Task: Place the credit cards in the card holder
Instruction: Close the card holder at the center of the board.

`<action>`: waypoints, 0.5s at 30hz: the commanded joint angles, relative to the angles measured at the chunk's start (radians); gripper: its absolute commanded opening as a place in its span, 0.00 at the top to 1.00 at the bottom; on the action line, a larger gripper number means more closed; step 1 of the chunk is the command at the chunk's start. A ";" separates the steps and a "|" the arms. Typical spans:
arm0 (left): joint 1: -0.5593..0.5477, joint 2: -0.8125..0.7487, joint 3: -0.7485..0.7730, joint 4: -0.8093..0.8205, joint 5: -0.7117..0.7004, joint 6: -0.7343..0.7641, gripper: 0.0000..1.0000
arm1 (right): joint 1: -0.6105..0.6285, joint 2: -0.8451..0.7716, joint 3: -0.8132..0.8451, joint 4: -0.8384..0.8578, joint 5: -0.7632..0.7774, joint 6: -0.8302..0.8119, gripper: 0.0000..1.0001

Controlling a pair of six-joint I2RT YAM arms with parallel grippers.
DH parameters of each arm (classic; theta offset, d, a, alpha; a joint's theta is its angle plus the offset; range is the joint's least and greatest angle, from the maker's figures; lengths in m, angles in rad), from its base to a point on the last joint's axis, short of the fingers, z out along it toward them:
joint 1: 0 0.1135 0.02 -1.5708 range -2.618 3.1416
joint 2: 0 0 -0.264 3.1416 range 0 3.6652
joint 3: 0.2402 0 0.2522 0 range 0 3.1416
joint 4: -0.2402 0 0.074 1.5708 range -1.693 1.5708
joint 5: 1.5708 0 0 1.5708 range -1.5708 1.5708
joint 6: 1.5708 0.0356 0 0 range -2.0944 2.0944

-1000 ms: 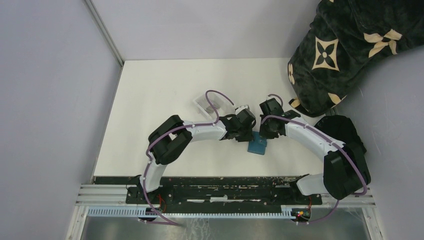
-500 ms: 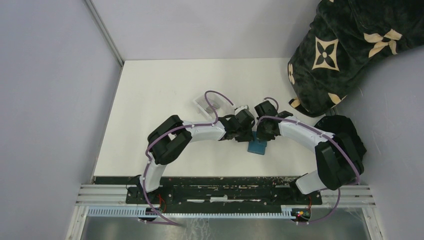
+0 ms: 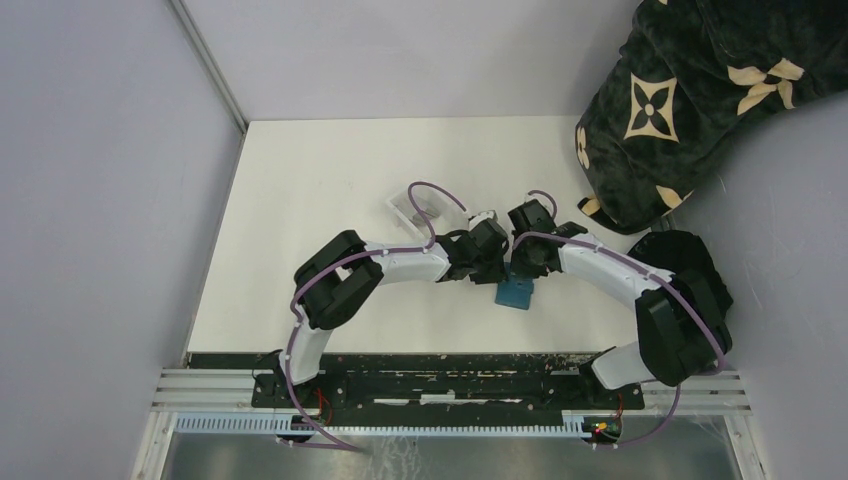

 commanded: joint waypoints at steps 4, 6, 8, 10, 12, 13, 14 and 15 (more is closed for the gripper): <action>-0.004 0.090 -0.075 -0.141 -0.036 -0.012 0.67 | 0.006 -0.087 0.125 -0.030 0.062 -0.033 0.99; -0.004 0.088 -0.080 -0.140 -0.036 -0.013 0.67 | 0.005 -0.100 0.139 -0.053 0.076 -0.036 0.99; -0.004 0.086 -0.082 -0.138 -0.036 -0.014 0.67 | 0.005 -0.117 0.147 -0.074 0.091 -0.037 0.99; -0.005 0.086 -0.083 -0.137 -0.036 -0.015 0.67 | 0.006 -0.125 0.150 -0.099 0.102 -0.037 0.99; -0.004 0.086 -0.082 -0.137 -0.036 -0.015 0.67 | 0.005 -0.124 0.134 -0.119 0.105 -0.031 0.99; -0.004 0.086 -0.082 -0.136 -0.035 -0.016 0.67 | 0.008 -0.124 0.118 -0.119 0.104 -0.025 0.99; -0.004 0.087 -0.082 -0.135 -0.035 -0.017 0.67 | 0.008 -0.122 0.097 -0.113 0.098 -0.018 0.99; -0.004 0.087 -0.082 -0.135 -0.035 -0.016 0.67 | 0.008 -0.114 0.078 -0.102 0.085 -0.011 0.99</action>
